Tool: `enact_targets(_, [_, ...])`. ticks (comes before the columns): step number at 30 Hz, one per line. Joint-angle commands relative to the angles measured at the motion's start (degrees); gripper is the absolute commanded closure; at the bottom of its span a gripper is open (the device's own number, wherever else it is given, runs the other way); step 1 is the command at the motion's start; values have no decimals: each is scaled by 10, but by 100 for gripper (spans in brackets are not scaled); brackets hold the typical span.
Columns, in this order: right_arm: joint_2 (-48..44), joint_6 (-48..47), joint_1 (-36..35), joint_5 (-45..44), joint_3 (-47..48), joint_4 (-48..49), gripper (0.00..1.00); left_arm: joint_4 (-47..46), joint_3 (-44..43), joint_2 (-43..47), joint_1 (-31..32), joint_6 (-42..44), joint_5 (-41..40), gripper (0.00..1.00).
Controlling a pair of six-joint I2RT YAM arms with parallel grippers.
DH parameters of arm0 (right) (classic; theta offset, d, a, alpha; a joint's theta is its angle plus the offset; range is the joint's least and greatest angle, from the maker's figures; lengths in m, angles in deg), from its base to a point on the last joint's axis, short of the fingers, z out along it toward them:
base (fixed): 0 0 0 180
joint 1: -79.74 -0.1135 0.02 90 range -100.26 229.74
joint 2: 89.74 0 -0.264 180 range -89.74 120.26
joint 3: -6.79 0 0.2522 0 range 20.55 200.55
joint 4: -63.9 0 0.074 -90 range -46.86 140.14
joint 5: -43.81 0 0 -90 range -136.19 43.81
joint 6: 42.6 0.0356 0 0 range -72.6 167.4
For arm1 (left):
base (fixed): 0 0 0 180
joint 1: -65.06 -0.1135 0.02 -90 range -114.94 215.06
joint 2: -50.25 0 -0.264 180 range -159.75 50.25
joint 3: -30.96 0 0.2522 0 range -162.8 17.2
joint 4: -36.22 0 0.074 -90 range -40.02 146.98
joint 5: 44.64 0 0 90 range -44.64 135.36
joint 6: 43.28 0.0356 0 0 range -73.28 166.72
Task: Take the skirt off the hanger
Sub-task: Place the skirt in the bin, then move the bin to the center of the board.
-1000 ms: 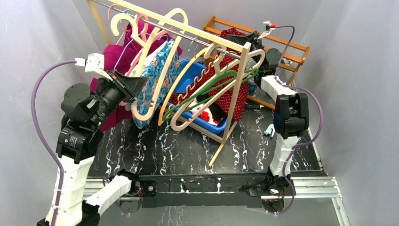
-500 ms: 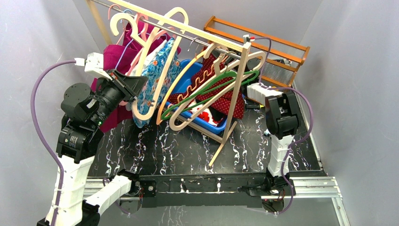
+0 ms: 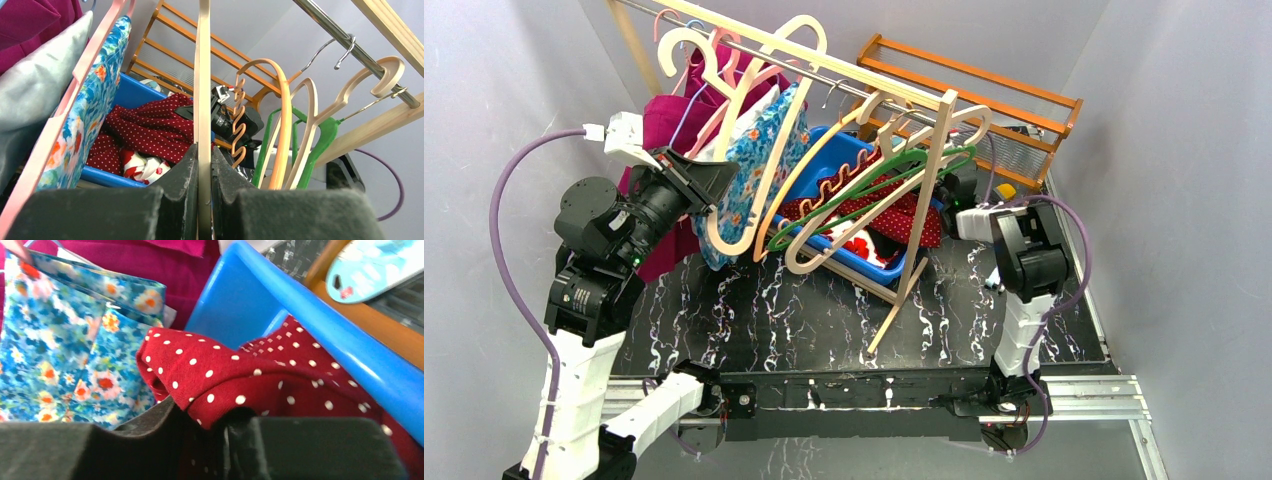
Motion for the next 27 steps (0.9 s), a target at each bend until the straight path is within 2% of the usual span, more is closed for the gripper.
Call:
enact_targets(1, [-90,-64,26,38,-6,-143,58,-25,-10,-5,-2,-1,8,100])
enact_targets(4, [-128,-129,41,78,3,-260,44,-25,-11,-9,-2,-3,13,100])
enact_targets(7, [-166,-187,66,126,-4,-350,37,-25,-6,-7,-2,-4,14,100])
enact_targets(9, [-193,-212,82,143,-21,-375,31,-25,0,-5,-2,-4,13,100])
enact_targets(14, [-254,-285,104,153,-37,-475,31,-29,6,-7,-2,-10,24,100])
enact_targets(17, [-272,-270,95,174,-65,-460,39,-24,-1,-12,-2,-4,31,100])
enact_targets(20, [-278,-249,87,172,-90,-441,64,-13,-12,-19,-2,5,35,100])
enact_targets(21, [-279,-233,83,164,-103,-422,68,-11,-13,-21,-2,6,38,100])
enact_targets(24, [-273,-184,54,127,-137,-351,68,-11,-15,-24,-2,8,47,100])
enact_targets(27, [-246,-156,4,43,-138,-289,69,-9,-16,-27,-2,11,53,100])
